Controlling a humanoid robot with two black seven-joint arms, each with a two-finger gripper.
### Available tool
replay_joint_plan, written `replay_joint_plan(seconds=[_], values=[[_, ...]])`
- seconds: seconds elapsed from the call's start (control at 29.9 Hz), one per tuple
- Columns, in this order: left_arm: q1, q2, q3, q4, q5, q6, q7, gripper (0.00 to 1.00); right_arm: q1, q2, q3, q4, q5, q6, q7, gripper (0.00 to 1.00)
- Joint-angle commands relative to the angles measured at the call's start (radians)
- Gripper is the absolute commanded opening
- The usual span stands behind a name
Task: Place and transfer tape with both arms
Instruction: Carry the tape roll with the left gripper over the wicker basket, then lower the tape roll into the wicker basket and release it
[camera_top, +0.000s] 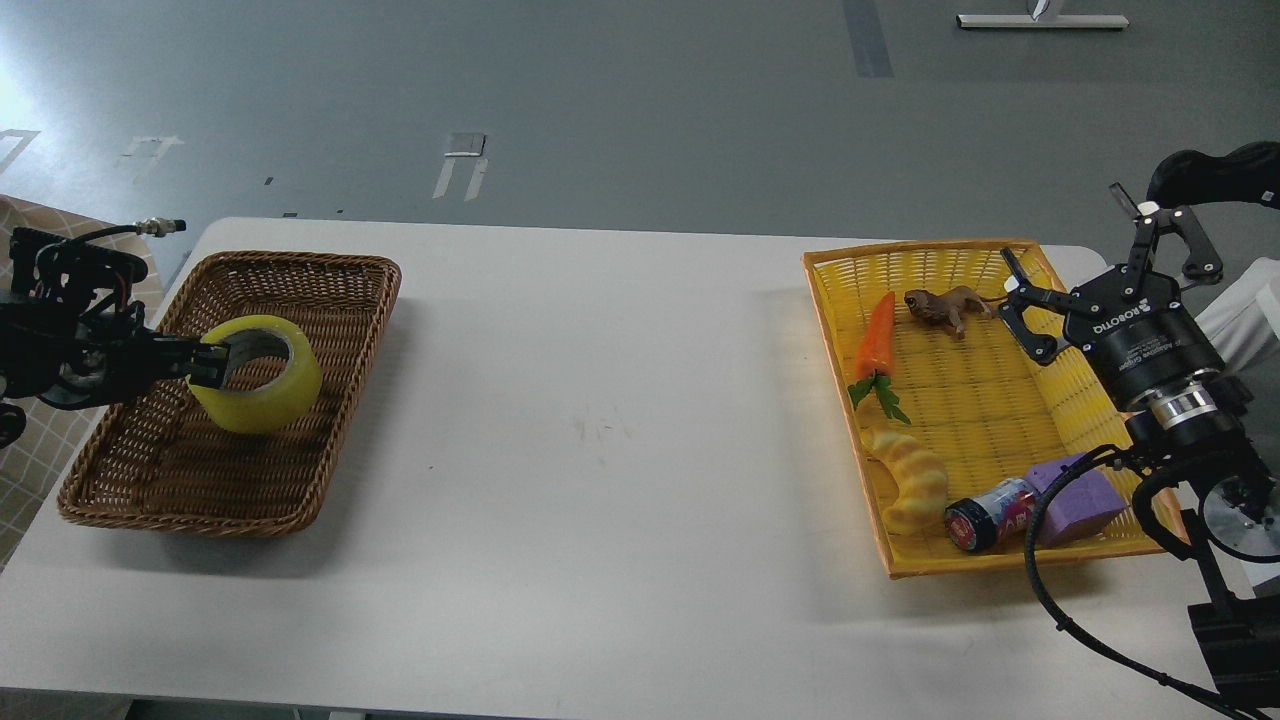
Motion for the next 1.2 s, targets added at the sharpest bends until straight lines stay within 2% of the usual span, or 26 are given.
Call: replay_joint_plan(seconds=[0.0,0.4,0.54,0.9,0.94,1.0,1.17], values=[[0.008,0.0,0.0,0.01,-0.003,0.006,-0.015,0.0,0.0,0.002,-0.003,0.0,0.0,0.0,0.0,0.98],[0.028,-0.065,0.0,0.121,-0.007,0.015,-0.036,0.0,-0.001,0.001,-0.003,0.0,0.0,0.0,0.0,0.98],[0.046,-0.066,0.001,0.131,-0.007,0.042,-0.042,0.0,-0.003,0.001,-0.003,0.0,0.0,0.0,0.0,0.98],[0.056,-0.066,-0.002,0.142,-0.016,0.044,-0.044,0.0,-0.006,0.004,-0.005,0.0,0.0,0.0,0.0,0.98],[0.056,-0.066,-0.002,0.142,-0.02,0.046,-0.044,0.02,-0.006,0.004,-0.005,0.0,0.0,0.0,0.0,0.98],[0.056,-0.066,-0.002,0.143,-0.03,0.046,-0.042,0.33,-0.008,0.002,-0.005,0.0,0.0,0.0,0.0,0.98],[0.054,-0.066,-0.005,0.142,-0.052,0.05,-0.039,0.56,-0.006,0.004,-0.003,0.0,0.0,0.0,0.0,0.98]])
